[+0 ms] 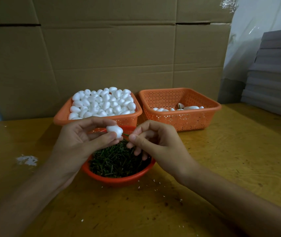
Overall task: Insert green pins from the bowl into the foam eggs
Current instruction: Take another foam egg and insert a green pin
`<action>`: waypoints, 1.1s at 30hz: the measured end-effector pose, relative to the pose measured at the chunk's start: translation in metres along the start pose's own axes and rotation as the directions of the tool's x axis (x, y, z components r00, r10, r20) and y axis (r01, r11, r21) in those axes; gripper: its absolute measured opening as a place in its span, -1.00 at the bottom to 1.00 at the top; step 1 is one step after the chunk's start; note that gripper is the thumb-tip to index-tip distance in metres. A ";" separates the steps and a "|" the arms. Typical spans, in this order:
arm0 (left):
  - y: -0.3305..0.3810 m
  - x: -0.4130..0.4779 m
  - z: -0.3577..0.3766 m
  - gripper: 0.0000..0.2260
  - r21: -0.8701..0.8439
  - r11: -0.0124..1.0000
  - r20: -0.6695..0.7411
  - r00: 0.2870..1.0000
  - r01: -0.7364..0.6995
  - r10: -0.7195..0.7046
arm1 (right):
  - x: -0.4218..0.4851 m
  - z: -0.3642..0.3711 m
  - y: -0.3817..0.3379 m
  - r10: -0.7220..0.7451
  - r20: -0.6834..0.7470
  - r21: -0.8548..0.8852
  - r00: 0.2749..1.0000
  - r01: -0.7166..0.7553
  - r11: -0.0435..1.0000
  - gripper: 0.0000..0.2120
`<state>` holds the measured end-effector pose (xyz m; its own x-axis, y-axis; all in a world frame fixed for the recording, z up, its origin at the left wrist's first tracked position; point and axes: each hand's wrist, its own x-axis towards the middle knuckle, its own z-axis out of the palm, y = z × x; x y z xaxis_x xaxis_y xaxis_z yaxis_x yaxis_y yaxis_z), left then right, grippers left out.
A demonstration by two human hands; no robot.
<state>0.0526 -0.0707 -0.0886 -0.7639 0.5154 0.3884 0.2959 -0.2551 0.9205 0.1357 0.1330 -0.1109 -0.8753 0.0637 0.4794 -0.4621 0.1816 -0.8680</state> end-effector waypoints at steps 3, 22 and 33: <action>0.000 0.000 0.000 -0.71 -0.007 1.000 0.006 1.000 0.002 -0.002 | 0.000 -0.001 0.000 -0.009 -0.037 0.033 0.999 0.011 0.999 -0.98; -0.002 -0.001 -0.003 -0.73 0.116 0.993 0.054 0.998 -0.039 0.033 | -0.001 0.000 -0.002 -0.004 -0.003 0.036 1.000 0.004 0.999 -0.86; -0.001 -0.003 0.001 -0.74 0.208 0.976 0.101 0.994 -0.068 0.047 | -0.002 0.000 -0.001 -0.017 0.041 -0.047 0.999 0.018 0.999 -0.69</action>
<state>0.0550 -0.0709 -0.0908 -0.6875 0.5824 0.4339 0.4598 -0.1133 0.8807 0.1377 0.1326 -0.1109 -0.8727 0.0205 0.4879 -0.4711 0.2282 -0.8521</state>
